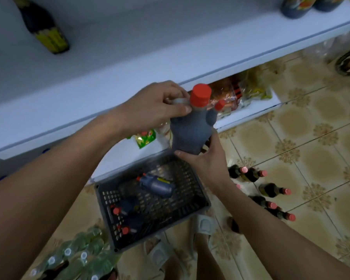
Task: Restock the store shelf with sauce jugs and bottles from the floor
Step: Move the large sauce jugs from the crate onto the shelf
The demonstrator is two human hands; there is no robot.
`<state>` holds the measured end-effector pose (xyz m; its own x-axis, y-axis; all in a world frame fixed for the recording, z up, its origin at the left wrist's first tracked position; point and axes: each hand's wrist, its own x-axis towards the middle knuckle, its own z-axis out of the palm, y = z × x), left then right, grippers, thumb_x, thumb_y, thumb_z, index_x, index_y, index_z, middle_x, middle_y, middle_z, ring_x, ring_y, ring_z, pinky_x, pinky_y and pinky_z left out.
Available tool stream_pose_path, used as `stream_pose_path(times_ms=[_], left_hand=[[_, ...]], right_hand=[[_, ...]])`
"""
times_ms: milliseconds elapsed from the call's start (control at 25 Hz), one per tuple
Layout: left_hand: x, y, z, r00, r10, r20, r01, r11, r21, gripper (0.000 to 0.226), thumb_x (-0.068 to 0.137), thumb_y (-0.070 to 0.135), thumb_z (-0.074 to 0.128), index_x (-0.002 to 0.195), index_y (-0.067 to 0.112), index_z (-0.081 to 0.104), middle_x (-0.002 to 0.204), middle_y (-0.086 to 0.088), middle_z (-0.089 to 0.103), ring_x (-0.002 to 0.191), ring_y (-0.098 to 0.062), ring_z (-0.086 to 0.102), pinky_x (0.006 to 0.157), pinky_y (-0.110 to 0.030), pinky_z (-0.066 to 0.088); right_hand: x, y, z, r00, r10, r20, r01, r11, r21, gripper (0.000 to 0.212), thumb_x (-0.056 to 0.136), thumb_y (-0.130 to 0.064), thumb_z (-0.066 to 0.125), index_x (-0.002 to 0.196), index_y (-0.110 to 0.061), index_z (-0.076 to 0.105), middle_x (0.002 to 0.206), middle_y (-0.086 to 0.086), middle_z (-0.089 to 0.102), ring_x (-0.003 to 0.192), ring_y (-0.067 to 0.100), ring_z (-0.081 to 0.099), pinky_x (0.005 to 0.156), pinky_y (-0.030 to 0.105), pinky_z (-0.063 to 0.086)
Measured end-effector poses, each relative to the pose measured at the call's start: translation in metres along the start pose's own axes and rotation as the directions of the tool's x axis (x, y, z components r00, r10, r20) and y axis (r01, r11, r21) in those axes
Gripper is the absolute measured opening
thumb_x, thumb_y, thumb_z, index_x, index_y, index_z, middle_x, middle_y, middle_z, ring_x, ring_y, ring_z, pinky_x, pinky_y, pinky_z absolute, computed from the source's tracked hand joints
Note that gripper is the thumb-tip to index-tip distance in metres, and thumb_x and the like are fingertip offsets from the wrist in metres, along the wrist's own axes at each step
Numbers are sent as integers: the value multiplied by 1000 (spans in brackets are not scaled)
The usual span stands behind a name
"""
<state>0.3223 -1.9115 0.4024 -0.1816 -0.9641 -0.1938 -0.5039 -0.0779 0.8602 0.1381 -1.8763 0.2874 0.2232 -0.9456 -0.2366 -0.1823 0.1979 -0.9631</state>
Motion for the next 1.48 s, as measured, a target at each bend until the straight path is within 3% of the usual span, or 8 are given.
stream_pose_path(times_ms=[120, 280, 480, 680, 920, 1160, 1360, 1480], left_hand=[[36, 28, -16, 994, 67, -89, -67, 998, 9, 19, 80, 29, 71, 95, 16, 71, 97, 3, 66, 91, -6, 63, 90, -30, 51], [80, 59, -29, 988, 112, -111, -119, 991, -58, 21, 85, 15, 75, 85, 19, 55, 77, 10, 54, 73, -2, 51, 71, -16, 44], [128, 67, -14, 954, 54, -294, -131, 959, -251, 57, 75, 5, 82, 115, 18, 44, 109, 3, 55, 93, -9, 57, 76, -23, 51], [175, 71, -3, 862, 25, -506, -111, 984, -140, 77, 69, 13, 88, 122, 16, 32, 119, 1, 47, 99, -8, 55, 82, -20, 49], [234, 57, -3, 874, 11, -486, -30, 999, -32, 85, 67, 20, 90, 128, 12, 31, 122, -3, 49, 107, -15, 54, 79, -19, 45], [305, 53, -1, 864, 55, -501, -26, 997, 66, 86, 66, 25, 91, 128, 12, 33, 113, 3, 49, 101, -15, 54, 83, -28, 49], [376, 51, -13, 867, 117, -483, -125, 992, 17, 84, 64, 19, 91, 124, 14, 32, 119, -1, 47, 109, -14, 56, 86, -28, 55], [420, 48, -27, 879, 127, -459, -174, 983, -61, 77, 67, 9, 88, 114, 18, 28, 123, -8, 44, 112, -19, 56, 87, -41, 58]], right_hand=[[36, -30, -21, 995, -82, -50, 79, 995, -53, 81, 64, -25, 93, 131, -29, 47, 110, -27, 60, 100, -14, 59, 80, 14, 53], [89, -68, -49, 982, -166, -84, 156, 981, -114, 80, 60, -34, 92, 127, -33, 49, 112, -21, 64, 102, -3, 63, 84, 29, 59], [143, -100, -74, 972, -208, -110, 190, 969, -156, 77, 60, -29, 92, 125, -28, 50, 100, -19, 62, 90, 2, 64, 69, 22, 59], [195, -112, -86, 982, -184, -51, 171, 966, -195, 73, 63, -24, 90, 123, -24, 48, 98, -14, 57, 88, 7, 60, 67, 24, 55], [254, -96, -97, 988, -144, -52, 131, 971, -198, 77, 63, -24, 91, 126, -22, 46, 105, -9, 59, 98, 16, 61, 80, 36, 59], [318, -84, -118, 990, -130, -62, 121, 984, -129, 80, 64, -22, 91, 130, -23, 46, 115, -6, 59, 101, 16, 62, 59, 15, 53], [383, -91, -140, 984, -159, -87, 136, 966, -219, 79, 67, -27, 89, 133, -20, 44, 112, -5, 58, 96, 16, 59, 63, 23, 50], [428, -101, -145, 982, -170, -87, 145, 960, -240, 80, 69, -25, 87, 135, -17, 42, 116, -3, 59, 106, 23, 60, 76, 34, 55]])
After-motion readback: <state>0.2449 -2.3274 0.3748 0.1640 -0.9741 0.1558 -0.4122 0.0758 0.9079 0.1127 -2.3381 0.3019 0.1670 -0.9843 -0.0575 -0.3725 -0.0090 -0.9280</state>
